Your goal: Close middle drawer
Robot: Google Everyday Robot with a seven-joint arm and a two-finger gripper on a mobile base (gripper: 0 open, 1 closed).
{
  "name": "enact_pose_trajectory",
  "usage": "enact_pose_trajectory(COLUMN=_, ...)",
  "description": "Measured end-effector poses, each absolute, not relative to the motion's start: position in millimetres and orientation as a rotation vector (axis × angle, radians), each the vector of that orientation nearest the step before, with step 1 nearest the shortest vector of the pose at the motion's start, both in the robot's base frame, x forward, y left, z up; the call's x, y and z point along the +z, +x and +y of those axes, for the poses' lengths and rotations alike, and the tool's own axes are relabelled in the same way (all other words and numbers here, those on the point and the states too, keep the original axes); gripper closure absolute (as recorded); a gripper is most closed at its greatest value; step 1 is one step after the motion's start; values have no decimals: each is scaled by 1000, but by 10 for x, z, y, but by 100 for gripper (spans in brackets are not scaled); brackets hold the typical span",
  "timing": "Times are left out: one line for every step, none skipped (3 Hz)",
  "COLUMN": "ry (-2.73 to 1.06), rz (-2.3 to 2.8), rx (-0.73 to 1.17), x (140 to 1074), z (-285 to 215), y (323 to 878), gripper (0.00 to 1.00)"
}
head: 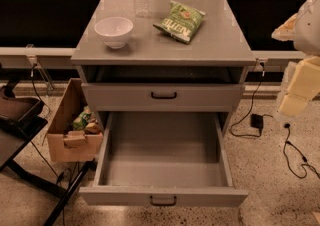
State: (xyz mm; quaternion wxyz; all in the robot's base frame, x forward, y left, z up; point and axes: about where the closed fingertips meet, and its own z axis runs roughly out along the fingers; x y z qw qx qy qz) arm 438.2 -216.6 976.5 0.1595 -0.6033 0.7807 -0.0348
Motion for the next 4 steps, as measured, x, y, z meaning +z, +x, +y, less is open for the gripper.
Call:
enact_pose_trajectory(ry=-1724, rz=2231, rx=-99, x=9764, z=-2165, y=4382, gripper=0)
enact_pose_trajectory(ry=-1717, rz=2253, rx=-102, x=9537, z=-2087, y=4410, gripper=0)
enact_pose_trajectory(ry=-1689, rz=2286, rx=-105, x=9040, z=-1986, y=4433, gripper=0)
enact_pose_trajectory(ry=-1640, rz=2322, rx=-101, x=8401, z=-1888, y=4477, gripper=0)
